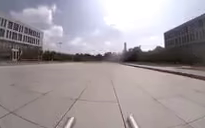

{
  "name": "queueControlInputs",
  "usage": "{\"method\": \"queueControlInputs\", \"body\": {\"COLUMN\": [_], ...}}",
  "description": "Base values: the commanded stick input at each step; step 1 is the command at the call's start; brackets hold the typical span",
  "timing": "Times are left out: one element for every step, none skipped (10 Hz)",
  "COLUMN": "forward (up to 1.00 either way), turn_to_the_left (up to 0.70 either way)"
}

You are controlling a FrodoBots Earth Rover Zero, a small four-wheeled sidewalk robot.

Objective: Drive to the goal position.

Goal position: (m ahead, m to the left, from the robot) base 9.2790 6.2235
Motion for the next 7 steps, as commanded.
{"method": "queueControlInputs", "body": {"forward": [0.70, 0.70, 0.70, 0.70, 0.70, 0.70, 0.70], "turn_to_the_left": [0.04, 0.04, 0.04, 0.04, 0.04, 0.04, 0.04]}}
